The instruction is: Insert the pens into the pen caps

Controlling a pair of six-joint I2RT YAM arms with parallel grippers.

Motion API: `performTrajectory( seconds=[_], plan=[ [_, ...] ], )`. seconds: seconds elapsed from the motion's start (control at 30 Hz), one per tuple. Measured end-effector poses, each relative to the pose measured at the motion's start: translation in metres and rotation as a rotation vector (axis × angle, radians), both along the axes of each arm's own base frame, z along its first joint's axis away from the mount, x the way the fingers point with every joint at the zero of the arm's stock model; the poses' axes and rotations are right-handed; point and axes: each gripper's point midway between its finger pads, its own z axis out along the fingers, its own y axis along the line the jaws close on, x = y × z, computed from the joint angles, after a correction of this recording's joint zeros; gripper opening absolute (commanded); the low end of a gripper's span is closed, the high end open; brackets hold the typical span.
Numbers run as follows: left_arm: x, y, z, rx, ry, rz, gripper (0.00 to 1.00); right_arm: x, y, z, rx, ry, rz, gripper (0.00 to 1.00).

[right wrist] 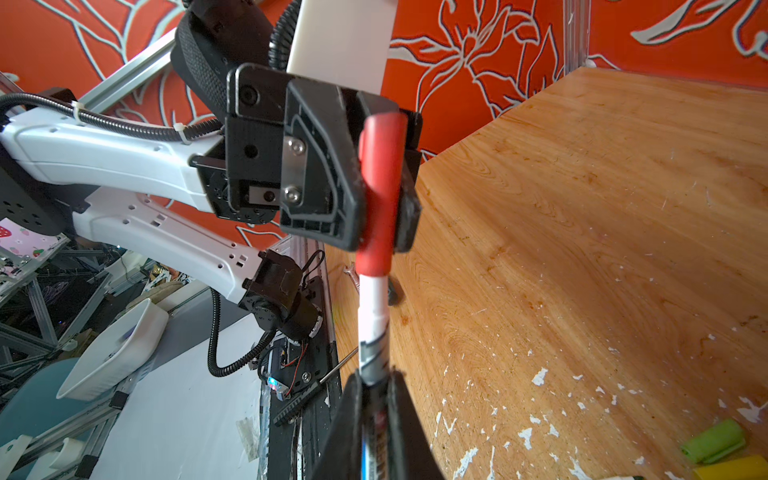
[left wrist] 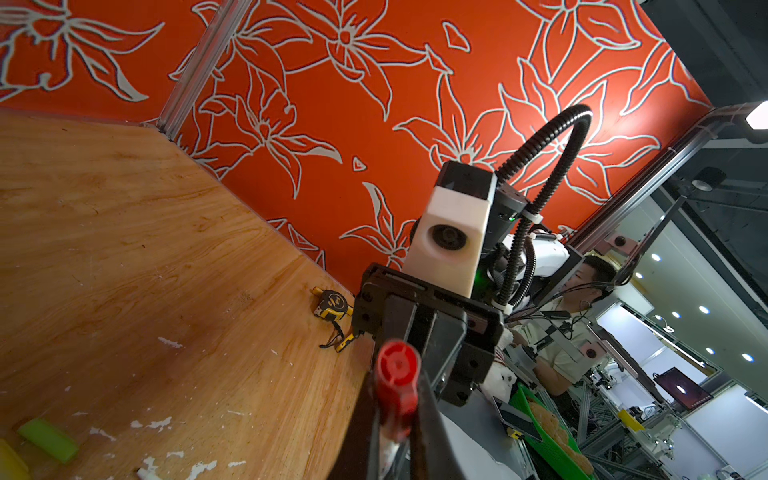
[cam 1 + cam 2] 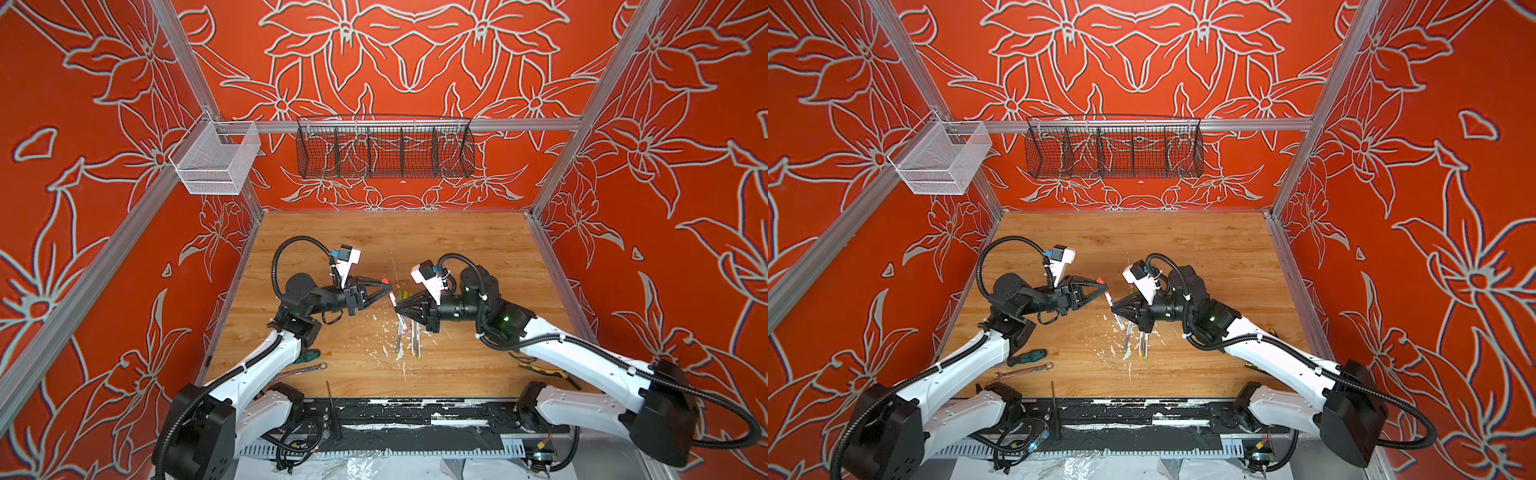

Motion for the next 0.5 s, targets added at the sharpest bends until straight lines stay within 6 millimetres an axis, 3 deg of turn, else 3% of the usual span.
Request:
performTrajectory(
  seconds=[0.5],
  plan=[
    [0.003,0.0015,0.0058,-0.015,-0.03,0.024,0.01,0.0062,0.0067,0.0029,0.019,-0.023,0.003,0.02]
  ],
)
